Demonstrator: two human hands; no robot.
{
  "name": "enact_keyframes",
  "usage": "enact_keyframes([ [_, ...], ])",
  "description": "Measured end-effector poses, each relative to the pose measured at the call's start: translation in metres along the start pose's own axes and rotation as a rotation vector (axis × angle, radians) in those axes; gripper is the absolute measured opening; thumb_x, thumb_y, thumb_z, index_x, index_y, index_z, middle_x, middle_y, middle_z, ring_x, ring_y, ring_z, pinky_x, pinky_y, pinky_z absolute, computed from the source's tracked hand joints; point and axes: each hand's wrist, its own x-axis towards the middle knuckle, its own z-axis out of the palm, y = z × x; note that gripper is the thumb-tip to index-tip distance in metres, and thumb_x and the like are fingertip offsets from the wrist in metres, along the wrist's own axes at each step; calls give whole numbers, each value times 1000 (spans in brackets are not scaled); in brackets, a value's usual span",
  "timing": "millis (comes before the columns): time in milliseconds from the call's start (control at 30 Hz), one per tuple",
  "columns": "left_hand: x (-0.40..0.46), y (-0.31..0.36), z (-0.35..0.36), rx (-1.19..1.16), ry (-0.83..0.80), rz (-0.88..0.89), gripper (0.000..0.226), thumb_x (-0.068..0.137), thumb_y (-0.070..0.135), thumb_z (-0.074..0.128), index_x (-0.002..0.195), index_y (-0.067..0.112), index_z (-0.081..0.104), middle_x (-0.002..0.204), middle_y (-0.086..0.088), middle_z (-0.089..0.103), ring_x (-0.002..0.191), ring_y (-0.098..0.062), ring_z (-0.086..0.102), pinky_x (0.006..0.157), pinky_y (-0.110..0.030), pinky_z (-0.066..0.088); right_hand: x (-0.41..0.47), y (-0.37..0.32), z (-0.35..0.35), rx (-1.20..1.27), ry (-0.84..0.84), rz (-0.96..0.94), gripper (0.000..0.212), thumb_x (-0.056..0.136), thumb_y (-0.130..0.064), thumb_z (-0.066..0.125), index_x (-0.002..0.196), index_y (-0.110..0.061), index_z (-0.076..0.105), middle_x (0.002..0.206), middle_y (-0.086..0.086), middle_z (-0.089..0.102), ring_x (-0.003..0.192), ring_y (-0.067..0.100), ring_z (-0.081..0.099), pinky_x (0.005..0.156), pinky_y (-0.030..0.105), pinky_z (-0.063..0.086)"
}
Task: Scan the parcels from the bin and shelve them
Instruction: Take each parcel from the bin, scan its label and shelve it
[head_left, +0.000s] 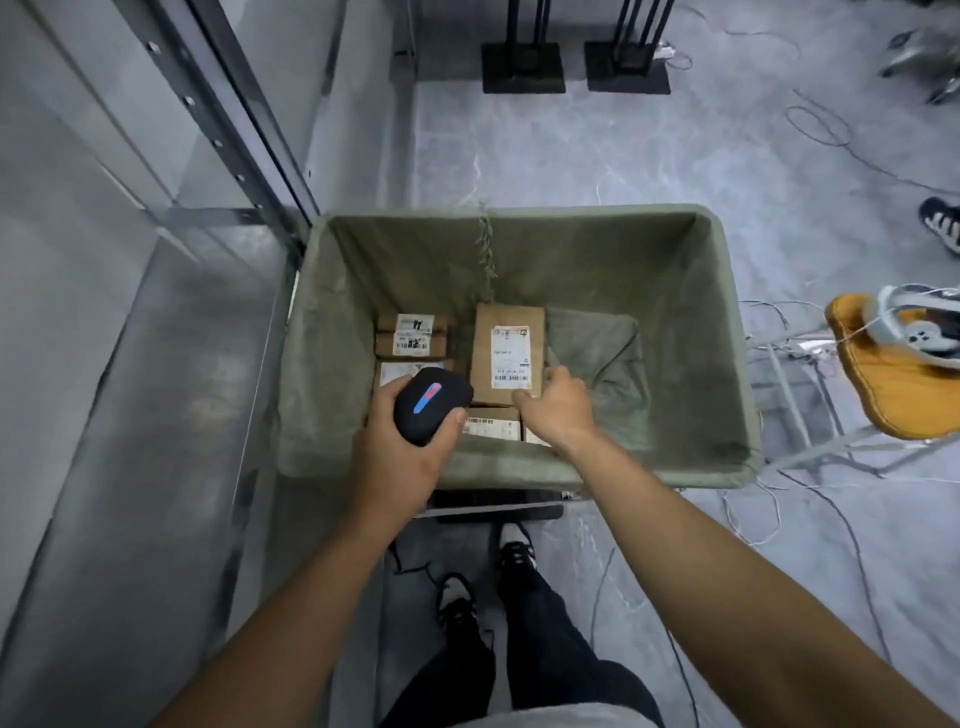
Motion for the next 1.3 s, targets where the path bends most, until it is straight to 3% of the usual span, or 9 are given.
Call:
enact_keyframes([
  [133,30,1,21,31,-5,-53,52,80,40,86,121,40,54,103,29,63,91,21,59,73,-1,43,55,3,27,-69,-28,81,72,90,-46,66,147,-14,38,142,16,39,130,36,47,104,43,42],
  [300,66,2,42,61,-45,-100,56,80,44,85,127,34,57,108,25,67,96,13,63,74,-5,48,110,8,60,-163,-24,161,83,85,-54,70,148,-15,32,144,21,35,135,41,37,108,47,38],
  [500,87,-10,61,76,-30,-176,48,78,41,85,116,42,55,102,27,67,94,14,64,73,-3,46,160,12,101,-259,2,235,95,78,-66,70,146,-18,25,145,25,32,130,41,37,103,48,36],
  [667,96,-15,69,86,-44,-238,43,79,37,86,105,50,55,101,27,67,91,16,63,72,-3,47,179,6,126,-264,-50,307,125,74,-70,70,157,-14,-4,160,34,-1,147,51,11,116,59,24],
  [800,100,-14,70,109,-50,-269,46,80,40,84,116,43,56,106,23,68,94,15,63,71,-1,45,185,0,136,-283,-83,367,138,71,-73,73,156,-13,-17,159,36,-19,150,53,-3,119,64,12],
  [1067,99,-13,69,83,-14,-282,48,80,35,85,120,37,60,108,19,71,96,9,67,75,-5,48,178,2,119,-311,-18,291,136,58,-72,78,154,-14,0,158,33,5,142,49,22,111,58,28],
  [1167,94,-10,65,87,9,-281,49,78,37,85,119,40,58,108,21,70,97,10,65,77,-7,47,170,0,101,-353,32,189,134,52,-75,79,147,-16,4,152,29,20,132,44,34,105,55,35],
  [1300,86,2,58,66,19,-272,47,79,35,85,114,44,56,107,22,68,94,16,63,73,-1,44,152,-5,79,-422,18,19,136,53,-80,77,148,-17,4,151,26,22,131,42,34,105,55,35],
])
